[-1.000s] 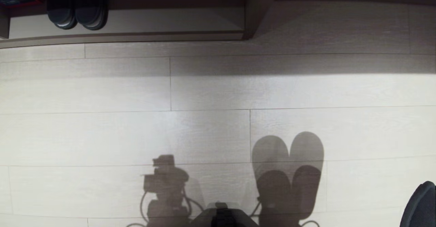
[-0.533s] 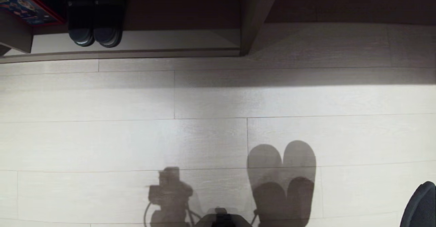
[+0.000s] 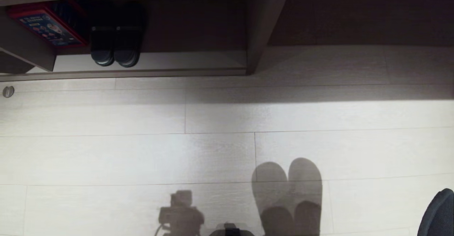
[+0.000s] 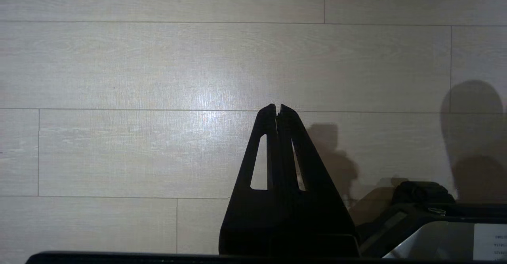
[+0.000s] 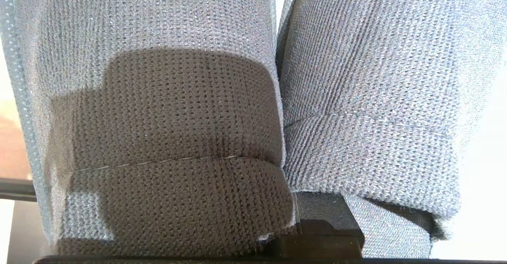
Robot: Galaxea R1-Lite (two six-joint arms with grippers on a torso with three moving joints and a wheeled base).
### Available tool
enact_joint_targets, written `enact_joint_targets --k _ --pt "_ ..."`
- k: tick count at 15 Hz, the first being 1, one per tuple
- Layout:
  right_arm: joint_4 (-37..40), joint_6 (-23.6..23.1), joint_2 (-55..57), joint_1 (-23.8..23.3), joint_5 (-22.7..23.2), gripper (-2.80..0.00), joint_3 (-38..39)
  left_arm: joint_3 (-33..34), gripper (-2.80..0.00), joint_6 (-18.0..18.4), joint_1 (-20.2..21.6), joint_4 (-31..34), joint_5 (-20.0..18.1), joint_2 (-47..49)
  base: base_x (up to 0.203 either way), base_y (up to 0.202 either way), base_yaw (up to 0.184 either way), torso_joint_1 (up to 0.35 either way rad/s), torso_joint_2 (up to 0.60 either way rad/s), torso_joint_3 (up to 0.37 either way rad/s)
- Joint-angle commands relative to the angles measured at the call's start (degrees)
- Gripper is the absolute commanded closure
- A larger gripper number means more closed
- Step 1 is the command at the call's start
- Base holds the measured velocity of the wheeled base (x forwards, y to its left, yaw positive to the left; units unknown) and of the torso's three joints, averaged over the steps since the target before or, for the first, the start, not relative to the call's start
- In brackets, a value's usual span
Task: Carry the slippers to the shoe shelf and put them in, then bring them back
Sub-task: Place the slippers into the shoe cabinet
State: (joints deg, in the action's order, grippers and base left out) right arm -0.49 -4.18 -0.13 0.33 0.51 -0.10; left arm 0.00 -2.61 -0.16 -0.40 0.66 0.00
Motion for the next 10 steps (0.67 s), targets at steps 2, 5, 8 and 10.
enact_joint_targets --k 2,5,8,10 --pt "0.0 0.0 0.1 0.0 0.0 0.00 0.0 0.0 0.00 0.0 0.0 0.0 0.0 0.0 0.000 0.000 0.000 0.005 0.00 0.197" --pt "0.0 -0.1 0.1 0.0 0.0 0.00 0.0 0.0 0.00 -0.1 0.0 0.0 0.0 0.1 0.000 0.000 0.000 0.004 0.00 0.207" --pt "0.0 0.0 0.1 0.0 0.0 0.00 0.0 0.1 0.00 -0.3 0.0 -0.1 0.0 0.0 0.000 0.000 0.000 0.001 0.00 0.202" --pt "0.0 0.1 0.1 0.0 0.0 0.00 0.0 0.0 0.00 -0.3 0.0 0.0 0.0 0.0 0.000 0.000 0.000 0.005 0.00 0.201"
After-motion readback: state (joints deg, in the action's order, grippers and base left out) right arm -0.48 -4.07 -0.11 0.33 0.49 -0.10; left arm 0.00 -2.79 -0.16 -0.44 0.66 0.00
